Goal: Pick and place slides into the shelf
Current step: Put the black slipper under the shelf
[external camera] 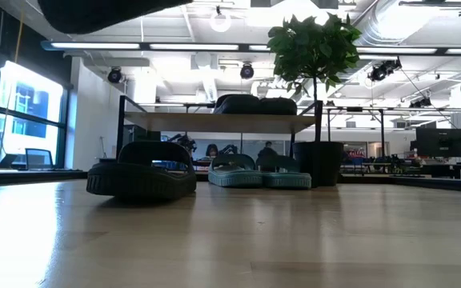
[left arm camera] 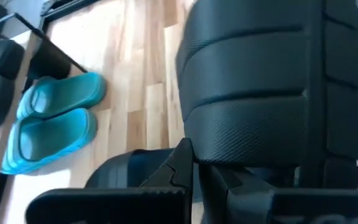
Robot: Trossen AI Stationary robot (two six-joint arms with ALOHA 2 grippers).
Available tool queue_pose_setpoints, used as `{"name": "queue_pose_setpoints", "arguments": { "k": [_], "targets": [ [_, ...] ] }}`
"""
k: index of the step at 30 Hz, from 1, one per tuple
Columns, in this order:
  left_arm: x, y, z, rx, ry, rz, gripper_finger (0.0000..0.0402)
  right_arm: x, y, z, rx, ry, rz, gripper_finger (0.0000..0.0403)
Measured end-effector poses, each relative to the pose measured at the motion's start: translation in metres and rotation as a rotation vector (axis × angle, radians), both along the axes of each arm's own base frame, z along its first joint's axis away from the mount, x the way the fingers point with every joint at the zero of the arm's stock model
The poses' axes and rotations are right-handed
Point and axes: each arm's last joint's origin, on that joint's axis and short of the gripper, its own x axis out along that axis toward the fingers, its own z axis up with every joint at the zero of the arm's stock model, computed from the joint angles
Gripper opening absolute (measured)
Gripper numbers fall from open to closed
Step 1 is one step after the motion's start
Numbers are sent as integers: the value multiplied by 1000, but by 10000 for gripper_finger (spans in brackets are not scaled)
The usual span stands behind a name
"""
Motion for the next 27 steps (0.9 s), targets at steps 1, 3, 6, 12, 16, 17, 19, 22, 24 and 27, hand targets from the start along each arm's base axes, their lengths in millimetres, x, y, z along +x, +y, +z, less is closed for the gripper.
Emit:
{"name": "queue_pose_setpoints", "arguments": {
  "k": [1, 3, 6, 12, 16, 17, 19, 22, 24, 27],
  "targets": [
    [0, 0, 0, -1, 0, 4, 0, -1, 0, 0, -14, -8, -12, 106],
    [-1, -1, 0, -6, 3, -2, 0, -3, -1, -1, -59, -15, -38, 106],
    [0, -2, 0, -20, 1, -10, 0, -7, -6, -4, -157, -7, -71, 106],
    [0, -7, 2, -26, -24, -40, 0, -5, -20, -6, -376, -22, -132, 106],
    [-3, -16, 2, -29, -31, -88, 0, 11, -38, -7, -389, 18, -148, 106],
    [-4, -19, 2, -24, -30, -103, 0, 15, -43, -8, -383, 37, -143, 106],
    [-7, -24, 3, -13, -38, -136, 0, 24, -52, -9, -367, 73, -123, 106],
    [-11, -30, 4, 19, -54, -159, 0, 39, -59, -10, -343, 61, -69, 106],
    [-13, -32, 4, 23, -54, -166, 0, 50, -58, -10, -309, 28, 1, 106],
    [-14, -33, 4, 16, -56, -163, 0, 59, -55, -15, -300, -7, 64, 106]
  ]
}}
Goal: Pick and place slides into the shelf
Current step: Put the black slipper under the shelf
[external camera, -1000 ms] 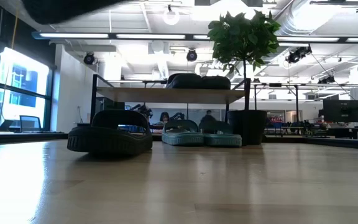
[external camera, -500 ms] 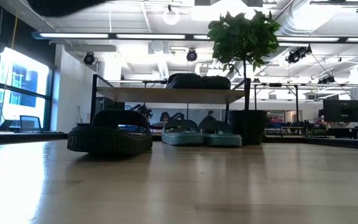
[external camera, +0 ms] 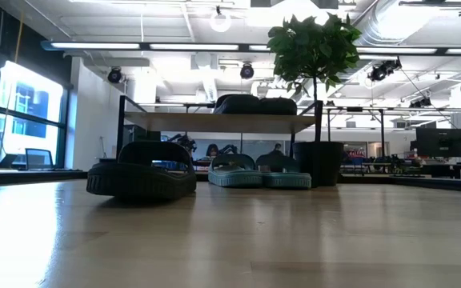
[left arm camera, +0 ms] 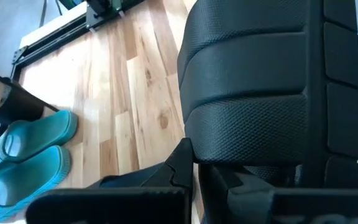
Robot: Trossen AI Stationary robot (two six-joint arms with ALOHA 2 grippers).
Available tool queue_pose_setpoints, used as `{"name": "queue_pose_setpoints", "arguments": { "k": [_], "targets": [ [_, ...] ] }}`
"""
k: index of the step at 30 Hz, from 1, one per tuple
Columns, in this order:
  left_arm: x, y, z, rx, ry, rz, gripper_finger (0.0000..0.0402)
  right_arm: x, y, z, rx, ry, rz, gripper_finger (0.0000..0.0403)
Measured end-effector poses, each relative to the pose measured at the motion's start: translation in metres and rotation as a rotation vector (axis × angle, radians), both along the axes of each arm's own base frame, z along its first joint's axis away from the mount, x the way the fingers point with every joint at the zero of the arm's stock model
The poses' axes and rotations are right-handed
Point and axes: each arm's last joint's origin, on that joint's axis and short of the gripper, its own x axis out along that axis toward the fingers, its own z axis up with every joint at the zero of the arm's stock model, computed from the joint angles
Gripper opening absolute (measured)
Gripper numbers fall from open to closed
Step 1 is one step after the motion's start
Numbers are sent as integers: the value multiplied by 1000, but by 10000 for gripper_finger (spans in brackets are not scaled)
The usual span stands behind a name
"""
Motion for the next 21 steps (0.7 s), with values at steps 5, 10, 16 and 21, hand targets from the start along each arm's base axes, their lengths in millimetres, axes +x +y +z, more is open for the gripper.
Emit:
{"name": "queue_pose_setpoints", "arguments": {
  "k": [5, 10, 16, 21],
  "targets": [
    [-1, -2, 0, 4, -8, 2, 0, 5, -1, -18, -37, 33, 5, 105],
    [-2, -3, 0, -9, 12, -24, 0, 15, -5, -31, -47, 26, -1, 105],
    [-3, -3, -1, -5, 21, -28, 0, 22, -13, -34, -50, 26, 9, 105],
    [-3, -2, -1, -2, 24, -30, 0, 30, -19, -31, -21, 7, 32, 105]
  ]
}}
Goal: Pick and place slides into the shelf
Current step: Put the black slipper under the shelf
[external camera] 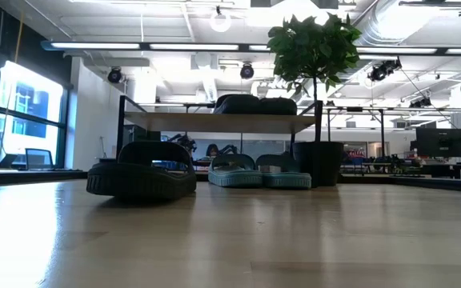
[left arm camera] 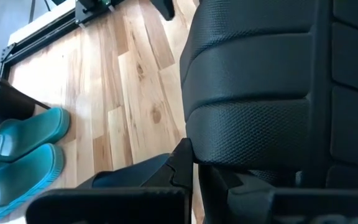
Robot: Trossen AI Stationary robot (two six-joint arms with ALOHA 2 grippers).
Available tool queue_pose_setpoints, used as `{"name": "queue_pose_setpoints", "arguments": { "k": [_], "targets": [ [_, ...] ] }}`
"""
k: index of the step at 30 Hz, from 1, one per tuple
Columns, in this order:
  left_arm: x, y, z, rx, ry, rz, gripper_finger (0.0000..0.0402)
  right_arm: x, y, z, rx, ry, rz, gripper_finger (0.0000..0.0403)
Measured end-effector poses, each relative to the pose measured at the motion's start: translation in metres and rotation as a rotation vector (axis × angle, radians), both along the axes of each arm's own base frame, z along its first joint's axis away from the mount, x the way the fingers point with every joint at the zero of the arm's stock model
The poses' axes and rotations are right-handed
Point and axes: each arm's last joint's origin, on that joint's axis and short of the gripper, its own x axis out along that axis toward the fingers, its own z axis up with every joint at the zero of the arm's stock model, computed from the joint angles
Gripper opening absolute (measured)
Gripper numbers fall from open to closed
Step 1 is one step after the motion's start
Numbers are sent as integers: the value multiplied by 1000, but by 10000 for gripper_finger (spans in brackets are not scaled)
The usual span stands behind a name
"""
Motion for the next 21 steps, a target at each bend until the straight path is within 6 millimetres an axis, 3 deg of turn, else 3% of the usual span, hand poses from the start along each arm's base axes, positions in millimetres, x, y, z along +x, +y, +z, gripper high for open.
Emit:
{"name": "queue_pose_setpoints", "arguments": {
  "k": [12, 21],
  "targets": [
    [-1, 1, -1, 9, 14, -2, 0, 15, -10, -3, 12, -19, 32, 105],
    [-1, 1, -1, 12, 16, 4, 0, 12, -7, 1, 73, -2, 115, 105]
  ]
}}
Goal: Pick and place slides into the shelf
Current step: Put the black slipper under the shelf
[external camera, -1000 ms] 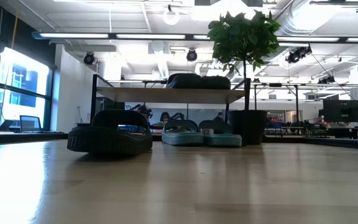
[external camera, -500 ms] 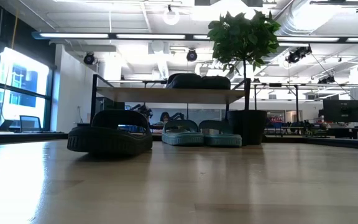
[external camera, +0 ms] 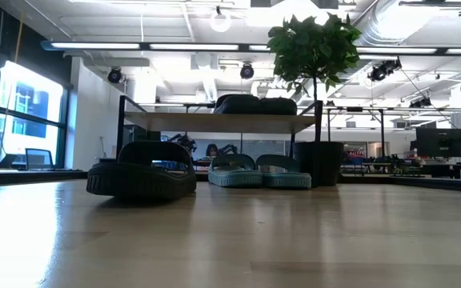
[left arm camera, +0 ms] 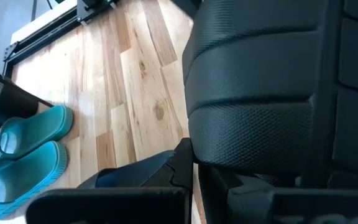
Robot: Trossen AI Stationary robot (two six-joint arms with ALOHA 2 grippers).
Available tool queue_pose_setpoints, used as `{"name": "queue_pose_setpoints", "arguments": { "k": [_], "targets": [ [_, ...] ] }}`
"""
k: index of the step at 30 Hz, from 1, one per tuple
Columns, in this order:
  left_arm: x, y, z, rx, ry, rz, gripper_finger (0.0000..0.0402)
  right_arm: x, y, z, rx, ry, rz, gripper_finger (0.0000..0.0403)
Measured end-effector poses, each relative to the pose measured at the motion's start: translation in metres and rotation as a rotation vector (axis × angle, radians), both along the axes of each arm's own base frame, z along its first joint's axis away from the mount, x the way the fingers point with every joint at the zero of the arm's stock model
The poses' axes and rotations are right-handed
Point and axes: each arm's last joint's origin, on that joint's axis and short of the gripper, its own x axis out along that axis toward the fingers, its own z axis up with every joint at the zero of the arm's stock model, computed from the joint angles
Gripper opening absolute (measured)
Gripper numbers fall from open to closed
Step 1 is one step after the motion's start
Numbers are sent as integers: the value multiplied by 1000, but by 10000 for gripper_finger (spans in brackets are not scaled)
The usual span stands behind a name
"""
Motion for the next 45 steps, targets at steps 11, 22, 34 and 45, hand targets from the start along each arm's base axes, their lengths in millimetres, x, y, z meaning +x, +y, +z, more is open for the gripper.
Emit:
{"name": "queue_pose_setpoints", "arguments": {
  "k": [11, 22, 34, 45],
  "targets": [
    [0, 0, 0, 0, 8, -3, 0, -9, -1, 4, 106, 82, 18, 105],
    [0, 0, 0, 4, 11, -19, 0, -5, -11, 6, 47, 52, -36, 105],
    [1, -1, 0, -3, 3, -21, 0, 2, -19, 8, 91, 40, -23, 105],
    [1, -1, 1, -10, -5, -21, 0, 6, -19, 7, 97, 17, -43, 105]
  ]
}}
